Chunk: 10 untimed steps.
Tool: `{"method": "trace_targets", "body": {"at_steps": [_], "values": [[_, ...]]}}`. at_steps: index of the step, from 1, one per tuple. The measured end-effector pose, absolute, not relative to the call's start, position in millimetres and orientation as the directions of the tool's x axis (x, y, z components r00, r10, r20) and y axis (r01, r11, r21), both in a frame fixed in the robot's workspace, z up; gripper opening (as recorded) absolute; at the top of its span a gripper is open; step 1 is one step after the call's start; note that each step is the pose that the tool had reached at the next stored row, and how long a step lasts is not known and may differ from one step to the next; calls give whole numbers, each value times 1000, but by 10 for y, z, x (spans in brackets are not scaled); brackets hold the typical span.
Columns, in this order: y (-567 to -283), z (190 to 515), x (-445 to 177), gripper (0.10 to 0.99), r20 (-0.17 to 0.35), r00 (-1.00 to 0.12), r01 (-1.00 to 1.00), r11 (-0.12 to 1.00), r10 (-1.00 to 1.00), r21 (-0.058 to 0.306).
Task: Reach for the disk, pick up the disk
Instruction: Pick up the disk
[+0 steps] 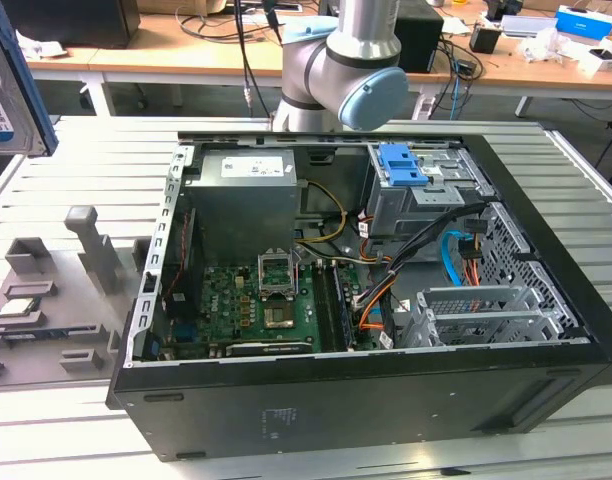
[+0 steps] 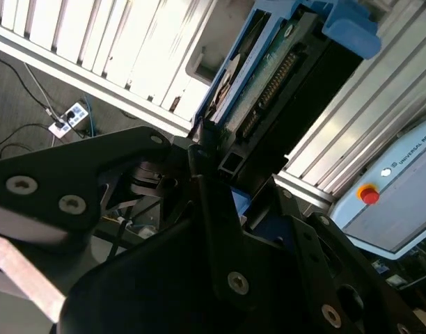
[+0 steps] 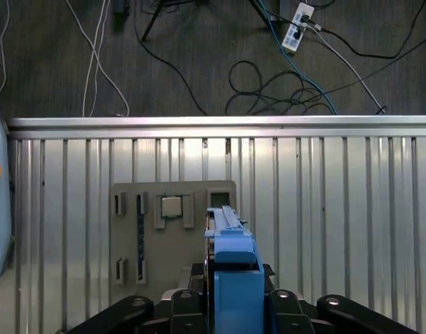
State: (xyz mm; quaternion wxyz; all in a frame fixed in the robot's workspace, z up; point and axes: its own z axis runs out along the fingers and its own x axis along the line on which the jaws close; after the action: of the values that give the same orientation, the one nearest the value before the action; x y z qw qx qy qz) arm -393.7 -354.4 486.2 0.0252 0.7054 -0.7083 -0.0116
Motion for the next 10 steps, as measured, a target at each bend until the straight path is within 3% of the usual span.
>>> {"method": "trace_targets", "body": {"at_steps": [10], "values": [[-3543, 5078, -3933, 365, 20, -4, -999, 5, -1000, 53]]}}
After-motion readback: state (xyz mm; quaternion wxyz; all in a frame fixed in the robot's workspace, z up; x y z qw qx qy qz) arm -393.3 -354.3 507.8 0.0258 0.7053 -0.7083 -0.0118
